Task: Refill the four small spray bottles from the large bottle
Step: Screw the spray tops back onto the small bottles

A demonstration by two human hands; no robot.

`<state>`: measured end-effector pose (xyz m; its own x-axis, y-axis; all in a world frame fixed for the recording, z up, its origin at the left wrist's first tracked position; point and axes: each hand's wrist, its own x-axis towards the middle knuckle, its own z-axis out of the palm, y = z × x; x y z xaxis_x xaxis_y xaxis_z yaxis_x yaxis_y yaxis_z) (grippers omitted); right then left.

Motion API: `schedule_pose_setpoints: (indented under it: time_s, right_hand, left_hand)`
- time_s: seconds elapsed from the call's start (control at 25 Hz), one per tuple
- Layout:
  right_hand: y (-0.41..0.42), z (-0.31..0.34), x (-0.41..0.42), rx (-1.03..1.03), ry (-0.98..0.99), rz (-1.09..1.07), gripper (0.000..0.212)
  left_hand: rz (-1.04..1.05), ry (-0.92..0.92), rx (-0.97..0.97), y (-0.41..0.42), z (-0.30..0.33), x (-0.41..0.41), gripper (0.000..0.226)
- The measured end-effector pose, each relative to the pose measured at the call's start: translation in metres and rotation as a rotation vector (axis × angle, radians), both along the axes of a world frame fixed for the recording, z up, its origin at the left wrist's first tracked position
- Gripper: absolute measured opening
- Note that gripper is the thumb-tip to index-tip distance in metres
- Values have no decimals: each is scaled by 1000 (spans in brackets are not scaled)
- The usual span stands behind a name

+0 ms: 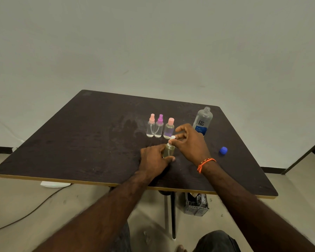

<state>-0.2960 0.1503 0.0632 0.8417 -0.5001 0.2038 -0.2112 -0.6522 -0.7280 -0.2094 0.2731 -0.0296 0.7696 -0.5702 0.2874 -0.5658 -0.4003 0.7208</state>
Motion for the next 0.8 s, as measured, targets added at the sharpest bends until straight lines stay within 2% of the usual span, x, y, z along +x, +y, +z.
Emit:
schedule_pose_setpoints:
  time_s: [0.12, 0.2, 0.36, 0.48, 0.56, 0.68, 0.8]
  right_hand:
    - [-1, -2, -4, -47, 28, 39, 57]
    - [-2, -4, -5, 7, 31, 122, 66]
    - [-4, -3, -3, 50, 16, 115, 52]
    - [0, -4, -1, -1, 33, 71, 32]
    - [1, -4, -1, -50, 50, 42, 27]
    - [1, 0, 0, -114, 76, 65, 35]
    - [0, 2, 1, -87, 110, 149, 50]
  left_hand:
    - [6, -5, 12, 1, 0, -1, 37]
    - [1, -8, -1, 1, -1, 0, 36]
    - [1, 12, -1, 1, 0, -1, 34]
    - [6, 14, 0, 0, 0, -1, 30]
    - [9, 6, 15, 0, 0, -1, 28]
    - [12, -13, 30, 0, -1, -1, 32]
    - [15, -17, 39, -1, -2, 0, 34]
